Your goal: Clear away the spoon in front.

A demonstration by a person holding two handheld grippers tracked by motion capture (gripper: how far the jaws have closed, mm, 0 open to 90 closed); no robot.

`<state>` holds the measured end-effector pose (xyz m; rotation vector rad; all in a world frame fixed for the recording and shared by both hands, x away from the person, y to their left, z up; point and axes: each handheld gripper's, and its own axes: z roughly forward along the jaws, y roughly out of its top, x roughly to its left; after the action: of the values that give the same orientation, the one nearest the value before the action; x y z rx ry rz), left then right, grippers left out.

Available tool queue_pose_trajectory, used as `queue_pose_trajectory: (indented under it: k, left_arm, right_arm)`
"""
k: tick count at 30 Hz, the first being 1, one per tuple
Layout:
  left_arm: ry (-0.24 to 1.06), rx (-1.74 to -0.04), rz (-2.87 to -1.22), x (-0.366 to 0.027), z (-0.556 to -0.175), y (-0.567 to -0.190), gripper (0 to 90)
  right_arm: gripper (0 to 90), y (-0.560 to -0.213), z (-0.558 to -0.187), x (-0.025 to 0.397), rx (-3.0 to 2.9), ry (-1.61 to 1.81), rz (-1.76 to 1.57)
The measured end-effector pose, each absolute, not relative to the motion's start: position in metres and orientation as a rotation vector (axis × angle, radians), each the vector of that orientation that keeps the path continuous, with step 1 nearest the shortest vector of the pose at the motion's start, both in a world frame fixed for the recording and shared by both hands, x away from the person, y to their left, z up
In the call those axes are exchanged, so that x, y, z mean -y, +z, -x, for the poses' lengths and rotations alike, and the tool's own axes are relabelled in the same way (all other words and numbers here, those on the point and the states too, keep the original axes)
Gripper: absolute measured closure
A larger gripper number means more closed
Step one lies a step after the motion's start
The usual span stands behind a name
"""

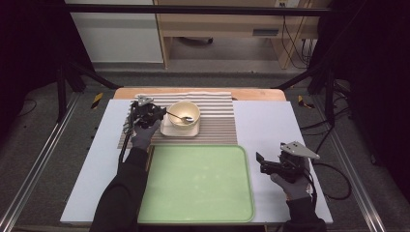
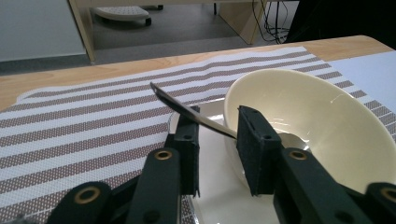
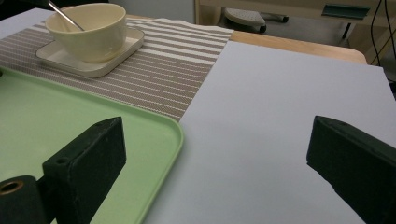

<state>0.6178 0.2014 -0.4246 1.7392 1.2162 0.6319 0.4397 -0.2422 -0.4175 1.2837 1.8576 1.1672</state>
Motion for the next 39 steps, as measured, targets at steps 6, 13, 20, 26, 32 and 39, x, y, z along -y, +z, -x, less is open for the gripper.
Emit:
queue_pose_trajectory:
  k: [6,13,20,26,32,39]
  left_arm:
    - [0.634,-1.194,-1.73,-0.2,-0.614,-0.42,73.2]
    - [0.634,-1.189,-1.733,-0.2,-0.606,-0.423,73.7]
    - [0.616,-1.2,-1.75,-0.205,-0.595,-0.433,72.5]
    - [0.608,-1.217,-1.714,-0.21,-0.596,-0.432,62.6]
    - [0.626,-1.227,-1.684,-0.212,-0.602,-0.422,54.3]
    - [0.62,-1.236,-1.68,-0.21,-0.605,-0.421,65.9]
  right_arm:
    - [4.8,-0.418,-0.439,0.242,-1.86,1.168,-1.283]
    - [4.8,-0.418,-0.44,0.241,-1.862,1.164,-1.285]
    - [4.8,-0.418,-0.44,0.241,-1.862,1.159,-1.283]
    - [4.8,-0.418,-0.44,0.24,-1.865,1.16,-1.285]
    - [4.8,-0.419,-0.44,0.24,-1.865,1.159,-1.291]
    - [4.8,-0.418,-0.44,0.241,-1.862,1.161,-1.286]
